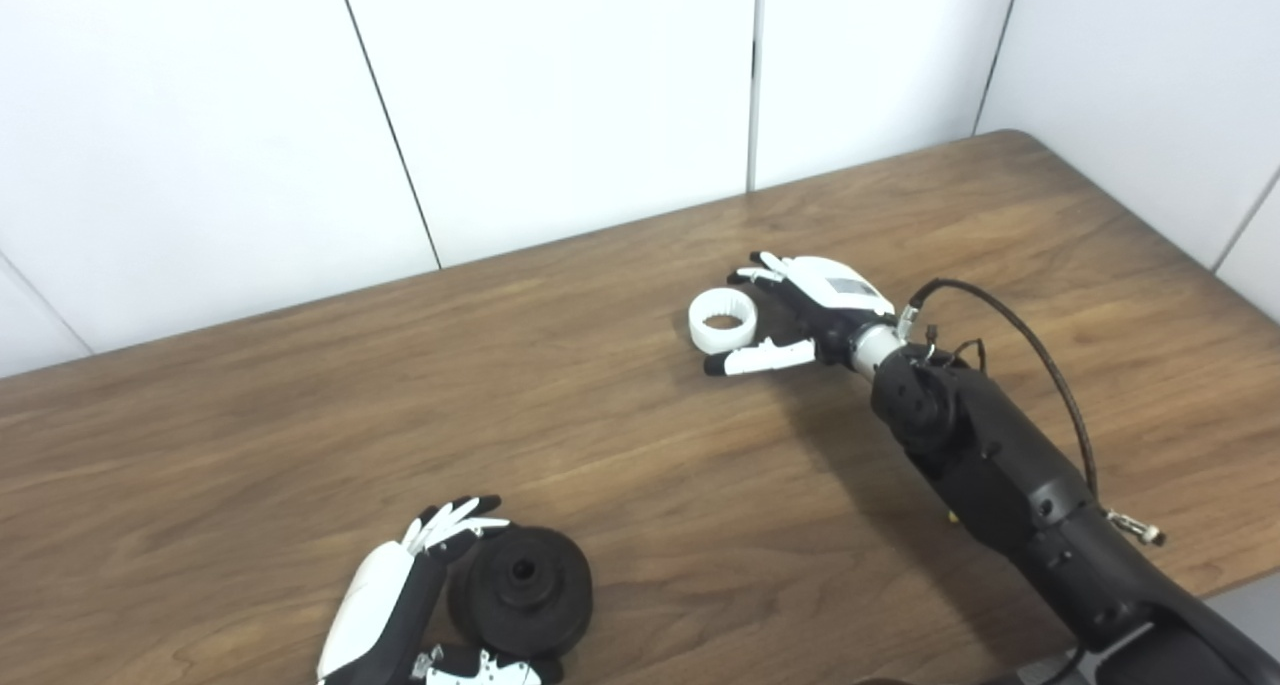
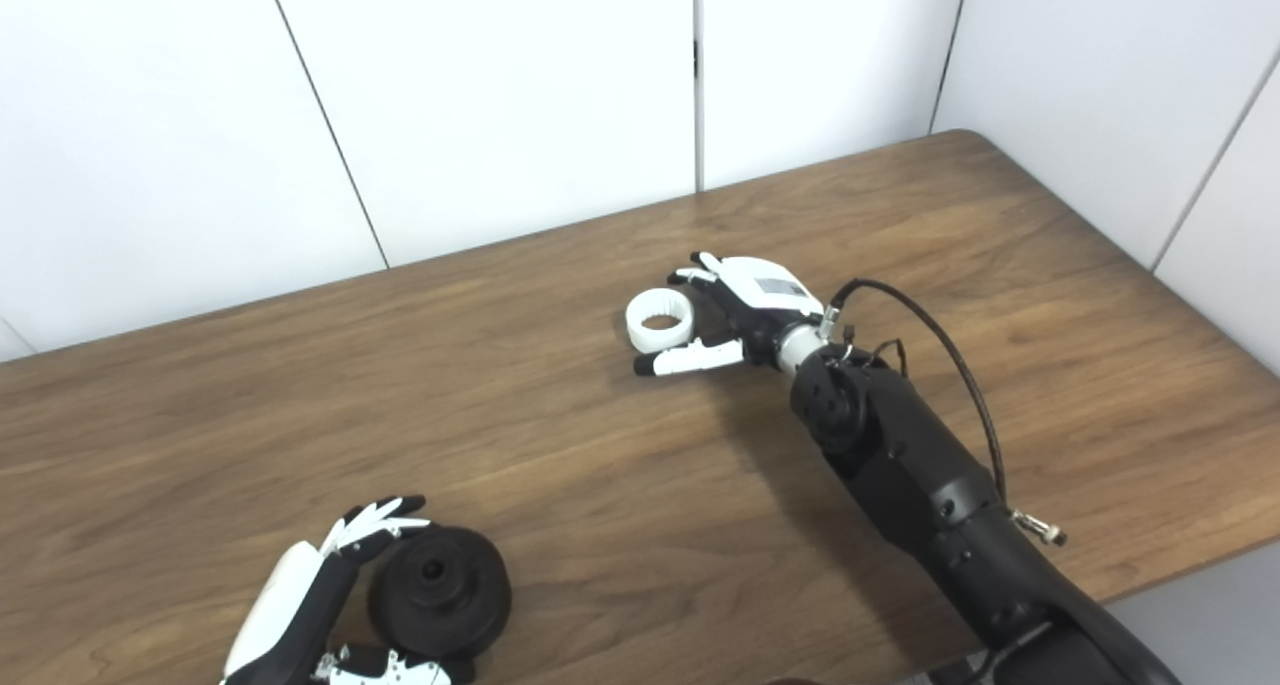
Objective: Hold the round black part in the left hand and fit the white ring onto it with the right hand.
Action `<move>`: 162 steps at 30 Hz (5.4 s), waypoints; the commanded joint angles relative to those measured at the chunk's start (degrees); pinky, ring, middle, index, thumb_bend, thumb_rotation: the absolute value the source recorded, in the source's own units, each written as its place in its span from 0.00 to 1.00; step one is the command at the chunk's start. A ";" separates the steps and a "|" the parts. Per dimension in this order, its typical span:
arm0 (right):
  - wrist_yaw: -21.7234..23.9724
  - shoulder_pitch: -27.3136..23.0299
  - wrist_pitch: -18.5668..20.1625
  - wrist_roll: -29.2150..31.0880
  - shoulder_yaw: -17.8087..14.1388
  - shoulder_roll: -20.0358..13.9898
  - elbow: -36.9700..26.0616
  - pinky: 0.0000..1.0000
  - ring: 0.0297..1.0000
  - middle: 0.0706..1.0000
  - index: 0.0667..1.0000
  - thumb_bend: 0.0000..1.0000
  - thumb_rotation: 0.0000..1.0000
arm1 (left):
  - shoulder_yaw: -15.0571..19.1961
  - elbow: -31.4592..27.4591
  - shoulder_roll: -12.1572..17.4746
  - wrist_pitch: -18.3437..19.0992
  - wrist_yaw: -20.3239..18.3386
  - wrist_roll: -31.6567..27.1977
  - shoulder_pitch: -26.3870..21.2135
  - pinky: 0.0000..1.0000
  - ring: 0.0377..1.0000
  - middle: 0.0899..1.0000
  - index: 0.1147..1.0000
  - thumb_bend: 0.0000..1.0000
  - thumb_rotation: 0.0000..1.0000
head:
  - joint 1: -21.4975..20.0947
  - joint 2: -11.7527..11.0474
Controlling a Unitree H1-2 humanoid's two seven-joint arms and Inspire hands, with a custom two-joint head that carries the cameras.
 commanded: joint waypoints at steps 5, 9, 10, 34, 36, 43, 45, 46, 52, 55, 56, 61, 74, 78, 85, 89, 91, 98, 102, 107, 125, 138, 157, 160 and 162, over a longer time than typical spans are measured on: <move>-1.74 -1.41 -0.58 -0.13 -0.34 -0.48 -0.95 0.92 0.98 0.98 0.83 1.00 0.71 | -0.02 -0.74 0.06 0.37 -0.03 1.14 -0.32 1.00 0.96 0.90 0.52 0.88 0.17 | 0.47 0.26; -5.84 -0.68 -1.42 -0.19 -0.80 1.21 0.34 0.91 0.96 0.96 0.78 0.96 0.63 | -0.01 -0.63 -0.07 -0.04 0.25 1.19 -0.27 1.00 0.96 0.90 0.52 0.88 0.16 | 0.84 0.38; -6.82 -0.52 -1.50 -0.22 -0.81 1.57 0.66 0.91 0.95 0.95 0.78 0.96 0.62 | -0.05 -0.62 -0.07 -0.08 0.26 1.27 -0.26 1.00 0.96 0.90 0.52 0.88 0.16 | 0.94 0.36; -28.75 1.32 -8.65 1.36 -1.65 8.84 9.69 0.92 0.88 0.84 0.59 0.71 0.34 | -0.07 -1.44 -0.50 0.50 0.20 1.94 0.21 1.00 0.96 0.90 0.52 0.87 0.19 | 2.17 1.06; -29.26 1.53 -9.43 1.80 -1.84 8.85 9.54 0.92 0.87 0.83 0.54 0.63 0.26 | -0.01 -1.41 -0.52 0.57 0.15 1.85 0.17 1.00 0.96 0.90 0.52 0.87 0.19 | 2.19 1.12; -32.60 1.60 -12.33 1.70 -1.96 8.83 10.30 0.90 0.85 0.78 0.45 0.51 0.15 | 0.16 -1.25 -0.50 0.38 0.20 1.70 -0.08 1.00 0.95 0.90 0.52 0.87 0.19 | 2.20 1.16; -33.02 1.56 -12.86 1.56 -1.88 8.71 10.45 0.90 0.85 0.78 0.45 0.51 0.14 | 0.19 -1.17 -0.48 0.21 0.26 1.64 -0.09 1.00 0.95 0.89 0.52 0.87 0.19 | 2.20 1.16; -33.12 1.56 -13.03 1.54 -1.85 8.67 10.49 0.90 0.85 0.77 0.45 0.51 0.14 | 0.20 -1.12 -0.46 0.12 0.30 1.62 -0.10 1.00 0.95 0.89 0.52 0.87 0.19 | 2.20 1.16; -33.68 1.70 -13.83 0.90 -1.73 8.42 10.17 0.91 0.85 0.77 0.45 0.51 0.14 | 0.20 -1.26 -0.36 0.21 0.11 1.70 -0.25 1.00 0.95 0.89 0.52 0.87 0.19 | 2.44 1.44; -34.44 1.98 -14.27 0.53 -1.87 8.51 9.35 0.90 0.84 0.77 0.45 0.51 0.14 | 0.23 -1.27 -0.32 0.28 0.01 1.62 -0.32 1.00 0.95 0.89 0.52 0.87 0.19 | 2.50 1.60; -34.64 2.12 -14.54 0.61 -1.99 8.58 8.87 0.90 0.84 0.76 0.45 0.51 0.14 | 0.23 -1.29 -0.32 0.36 -0.04 1.65 -0.34 1.00 0.96 0.90 0.52 0.87 0.19 | 2.50 1.60; -34.96 2.90 -14.74 0.61 -2.40 8.71 5.49 0.89 0.83 0.76 0.45 0.51 0.14 | 0.16 -1.49 -0.50 0.82 -0.26 1.90 -0.37 1.00 0.96 0.90 0.52 0.87 0.20 | 3.35 2.05; -32.33 5.06 -15.33 1.24 -3.79 8.95 -8.95 0.84 0.84 0.76 0.45 0.51 0.15 | -0.99 -1.34 -1.51 1.72 -0.48 3.76 -0.62 1.00 0.97 0.91 0.53 0.86 0.23 | 10.33 3.69; -31.48 5.39 -16.05 1.57 -3.88 9.27 -12.94 0.78 0.83 0.75 0.45 0.51 0.15 | -1.17 -1.03 -2.23 2.02 -0.22 4.35 -0.69 1.00 0.97 0.91 0.53 0.86 0.22 | 12.31 4.07; -28.78 6.34 -16.81 2.01 -3.71 10.01 -20.14 0.74 0.83 0.74 0.45 0.51 0.15 | -1.55 -0.33 -3.61 2.16 0.52 5.78 -1.09 1.00 0.96 0.90 0.53 0.87 0.24 | 15.41 4.73; -26.56 6.94 -16.82 3.02 -3.96 10.87 -23.38 0.76 0.84 0.74 0.45 0.51 0.15 | -1.49 -0.20 -4.36 2.48 0.52 5.98 -1.16 1.00 0.96 0.90 0.52 0.88 0.24 | 16.30 5.04; -25.37 7.42 -16.56 3.36 -3.95 11.44 -25.10 0.76 0.84 0.73 0.45 0.51 0.15 | -1.55 -0.05 -4.49 2.43 0.54 6.27 -1.25 1.00 0.96 0.90 0.52 0.88 0.23 | 16.89 5.18; -22.72 10.61 -18.11 5.39 -3.15 13.58 -28.54 0.77 0.83 0.72 0.44 0.52 0.14 | -1.64 0.07 -4.86 2.79 0.51 6.74 -1.45 1.00 0.96 0.90 0.52 0.88 0.23 | 17.89 5.57; -21.65 12.86 -18.87 6.60 -2.45 15.43 -30.02 0.75 0.82 0.71 0.44 0.52 0.14 | -1.80 0.19 -4.90 2.76 0.70 6.81 -1.57 1.00 0.96 0.90 0.52 0.88 0.23 | 18.20 5.75; -20.31 15.91 -20.98 7.09 -0.70 16.94 -31.08 0.71 0.82 0.71 0.44 0.52 0.14 | -1.99 -0.07 -4.98 3.60 0.23 6.90 -1.81 1.00 0.97 0.90 0.52 0.88 0.23 | 18.66 6.05; -18.72 24.72 -25.32 7.14 2.48 20.08 -30.62 0.73 0.82 0.73 0.45 0.52 0.15 | -2.74 0.38 -5.41 4.02 0.47 7.78 -2.54 1.00 0.97 0.91 0.52 0.87 0.24 | 20.44 6.65; -18.34 27.85 -26.22 8.09 7.00 21.29 -29.18 0.73 0.83 0.73 0.45 0.52 0.14 | -3.09 1.24 -5.98 3.73 1.52 7.76 -2.96 1.00 0.97 0.90 0.52 0.88 0.22 | 21.48 6.96; -18.27 27.30 -24.25 9.22 8.43 22.30 -25.05 0.72 0.82 0.72 0.44 0.52 0.14 | -3.12 1.09 -6.44 3.76 1.81 7.50 -2.92 1.00 0.96 0.90 0.51 0.88 0.22 | 22.57 7.52; -18.94 26.94 -24.69 8.71 8.15 22.20 -23.39 0.72 0.82 0.72 0.44 0.52 0.14 | -3.05 0.82 -6.43 3.95 1.65 7.36 -2.81 1.00 0.96 0.90 0.51 0.88 0.22 | 22.58 7.65; -19.26 26.80 -24.68 8.31 8.02 22.22 -22.67 0.72 0.82 0.72 0.44 0.52 0.14 | -3.01 0.61 -6.36 3.91 1.60 7.31 -2.75 1.00 0.96 0.90 0.51 0.88 0.22 | 22.55 7.77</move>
